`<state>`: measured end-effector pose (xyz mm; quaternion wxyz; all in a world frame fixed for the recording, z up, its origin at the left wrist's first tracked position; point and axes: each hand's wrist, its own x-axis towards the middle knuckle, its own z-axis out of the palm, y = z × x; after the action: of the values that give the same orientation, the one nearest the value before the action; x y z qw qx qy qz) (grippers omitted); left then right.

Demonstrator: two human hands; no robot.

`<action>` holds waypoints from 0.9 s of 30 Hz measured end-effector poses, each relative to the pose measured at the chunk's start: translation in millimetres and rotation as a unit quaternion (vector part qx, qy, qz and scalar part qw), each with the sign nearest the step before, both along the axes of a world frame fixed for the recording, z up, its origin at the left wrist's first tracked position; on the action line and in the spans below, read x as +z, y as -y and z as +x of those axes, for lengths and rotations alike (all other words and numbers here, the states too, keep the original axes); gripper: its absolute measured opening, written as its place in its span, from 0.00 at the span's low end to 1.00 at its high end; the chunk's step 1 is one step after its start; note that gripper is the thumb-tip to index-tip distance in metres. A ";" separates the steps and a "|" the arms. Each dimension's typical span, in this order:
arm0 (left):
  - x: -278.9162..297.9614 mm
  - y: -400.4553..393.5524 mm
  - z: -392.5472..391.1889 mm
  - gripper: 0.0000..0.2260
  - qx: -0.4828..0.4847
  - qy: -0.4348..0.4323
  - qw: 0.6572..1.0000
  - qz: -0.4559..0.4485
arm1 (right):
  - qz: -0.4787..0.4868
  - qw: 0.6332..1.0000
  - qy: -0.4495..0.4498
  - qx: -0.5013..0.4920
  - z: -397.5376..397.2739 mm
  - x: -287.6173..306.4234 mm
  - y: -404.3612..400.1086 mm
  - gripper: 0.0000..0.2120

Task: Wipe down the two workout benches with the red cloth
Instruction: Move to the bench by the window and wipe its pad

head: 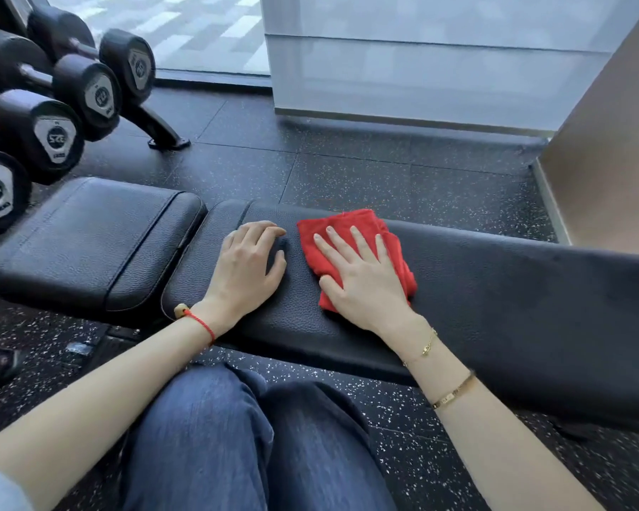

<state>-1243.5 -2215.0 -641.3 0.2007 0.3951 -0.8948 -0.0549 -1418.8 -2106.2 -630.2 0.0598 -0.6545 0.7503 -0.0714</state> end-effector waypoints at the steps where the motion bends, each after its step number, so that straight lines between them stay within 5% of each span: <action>1: -0.6 0.0 0.5 0.16 -0.003 -0.003 1.000 0.001 | -0.003 1.000 0.003 0.004 -1.6 -0.7 -11.2 0.29; 11: -2.6 -4.1 2.6 0.16 0.000 -0.022 1.000 0.011 | -0.001 0.991 0.000 -0.132 -78.7 0.8 -39.1 0.28; 21: 3.2 -8.3 1.3 0.20 0.003 -0.016 1.000 0.019 | 0.000 1.000 0.003 -0.021 -22.0 0.2 -57.5 0.29; 27: 9.7 -8.1 -4.5 0.20 -0.025 0.002 0.999 0.026 | -0.001 0.996 0.012 -0.087 -67.7 0.7 -87.7 0.30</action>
<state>-1248.0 -2206.8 -631.5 0.1874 0.3775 -0.9031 -0.0829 -1486.5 -2018.5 -629.5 0.0613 -0.5858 0.8037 -0.0847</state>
